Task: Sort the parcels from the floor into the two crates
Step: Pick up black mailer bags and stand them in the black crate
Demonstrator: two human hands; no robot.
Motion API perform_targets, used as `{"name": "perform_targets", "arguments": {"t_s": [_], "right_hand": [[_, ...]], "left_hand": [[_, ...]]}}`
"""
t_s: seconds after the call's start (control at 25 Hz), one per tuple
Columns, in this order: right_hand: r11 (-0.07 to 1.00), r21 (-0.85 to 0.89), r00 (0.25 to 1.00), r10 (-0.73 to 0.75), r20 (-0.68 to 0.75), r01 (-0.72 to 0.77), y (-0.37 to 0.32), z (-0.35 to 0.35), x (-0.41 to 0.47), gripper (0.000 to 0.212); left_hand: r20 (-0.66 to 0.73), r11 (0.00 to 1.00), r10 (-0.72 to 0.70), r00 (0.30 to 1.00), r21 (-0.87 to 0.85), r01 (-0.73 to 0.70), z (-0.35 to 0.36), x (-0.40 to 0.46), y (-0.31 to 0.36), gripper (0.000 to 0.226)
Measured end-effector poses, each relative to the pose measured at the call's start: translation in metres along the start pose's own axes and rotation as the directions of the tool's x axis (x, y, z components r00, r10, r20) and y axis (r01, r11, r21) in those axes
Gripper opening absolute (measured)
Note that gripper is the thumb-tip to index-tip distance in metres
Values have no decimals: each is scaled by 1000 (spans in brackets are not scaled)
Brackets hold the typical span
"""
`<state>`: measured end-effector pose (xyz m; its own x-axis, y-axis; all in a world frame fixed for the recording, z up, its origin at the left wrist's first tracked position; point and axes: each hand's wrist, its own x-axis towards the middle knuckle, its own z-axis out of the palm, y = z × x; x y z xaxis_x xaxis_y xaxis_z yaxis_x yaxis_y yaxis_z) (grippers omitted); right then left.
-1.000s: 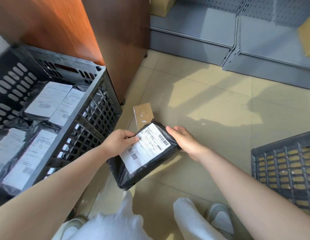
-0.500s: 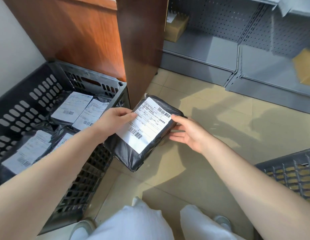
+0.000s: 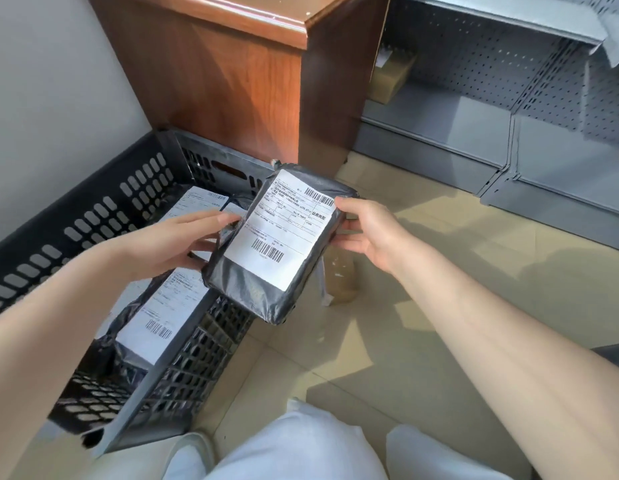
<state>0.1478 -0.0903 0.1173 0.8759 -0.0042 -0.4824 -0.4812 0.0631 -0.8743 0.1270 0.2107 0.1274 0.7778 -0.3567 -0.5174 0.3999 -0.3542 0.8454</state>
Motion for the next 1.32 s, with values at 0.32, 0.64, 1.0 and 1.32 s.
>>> {"name": "perform_targets", "arguments": {"t_s": [0.32,0.64,1.0,1.32], "right_hand": [[988,-135,991,-61,115,77,-38,29,13,21],[996,-74,992,-41,118,50,-37,90,21,18],[964,-255,991,-37,129,70,24,137,16,60],[824,-508,967,-196,163,253,36,141,11,44]], "left_hand": [[96,997,49,994,-63,-43,-21,-9,5,71],[-110,999,-4,994,-44,0,-45,-8,20,51],[-479,979,-140,867,62,192,-89,10,-48,26],[-610,850,-157,776,317,421,-153,2,-93,27]]}}
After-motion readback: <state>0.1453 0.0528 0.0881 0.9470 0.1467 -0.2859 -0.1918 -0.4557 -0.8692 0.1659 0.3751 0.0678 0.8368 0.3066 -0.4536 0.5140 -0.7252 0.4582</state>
